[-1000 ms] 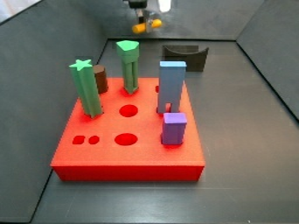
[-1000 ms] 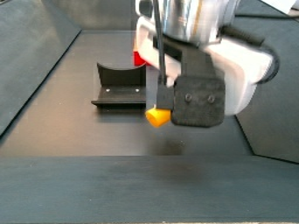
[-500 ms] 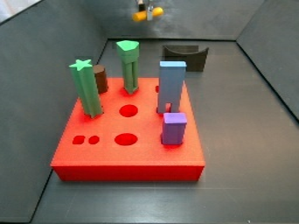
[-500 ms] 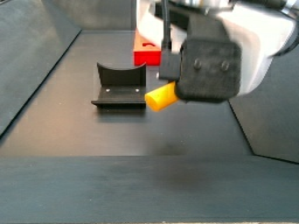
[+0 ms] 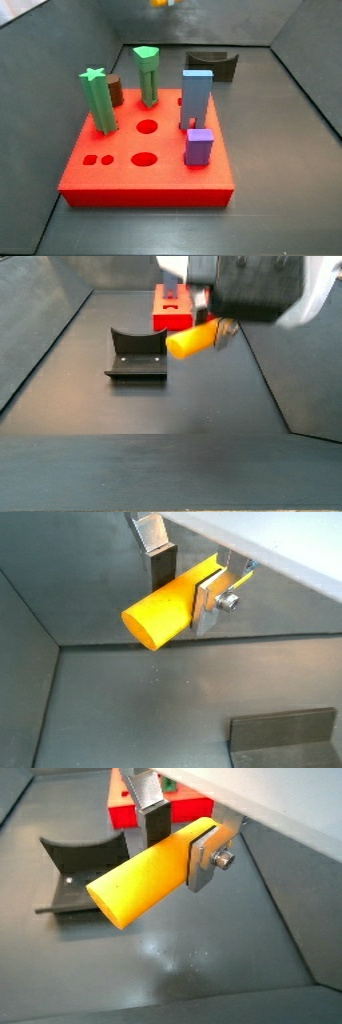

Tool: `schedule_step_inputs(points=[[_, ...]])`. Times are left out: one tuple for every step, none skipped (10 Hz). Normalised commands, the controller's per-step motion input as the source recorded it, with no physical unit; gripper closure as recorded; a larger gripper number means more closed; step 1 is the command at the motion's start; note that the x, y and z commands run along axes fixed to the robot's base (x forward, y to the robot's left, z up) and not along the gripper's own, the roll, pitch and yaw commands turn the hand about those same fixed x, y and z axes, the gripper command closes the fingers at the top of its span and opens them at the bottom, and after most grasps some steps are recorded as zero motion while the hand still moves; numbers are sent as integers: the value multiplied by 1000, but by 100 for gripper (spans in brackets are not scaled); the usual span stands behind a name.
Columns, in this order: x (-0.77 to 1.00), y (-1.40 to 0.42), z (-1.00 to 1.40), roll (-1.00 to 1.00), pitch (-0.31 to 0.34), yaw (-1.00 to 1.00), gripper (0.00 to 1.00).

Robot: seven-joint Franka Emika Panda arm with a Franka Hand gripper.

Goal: Pick up the oval object. Move up. Place the oval object on the fixture. Regrasp the oval object. Move to above the board. Insert the oval object.
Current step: Place the oval object on the fixture.

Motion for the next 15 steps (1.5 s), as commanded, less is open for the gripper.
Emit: schedule_step_inputs(points=[[-11,-2,400,68,106,16,100],[-3,-2,219,68,120,21,100],[546,-1000,-112,20,60,1000,100],[556,-1000,-148,24,61,1000,100],[572,-1000,-140,28,62,1000,100],[579,-1000,-134,31,72,1000,100],[582,-1000,-136,35,77,1000,100],[595,-1000,-138,46,87,1000,100],[607,-1000,-137,57,98,1000,100],[622,-1000,-137,72,112,1000,100],[645,-994,-134,95,132,1000,100],[473,-672,-85,141,177,1000,100],[351,-435,-46,149,178,761,100],[202,-167,-15,115,180,454,100],[140,-106,-10,83,176,336,100]])
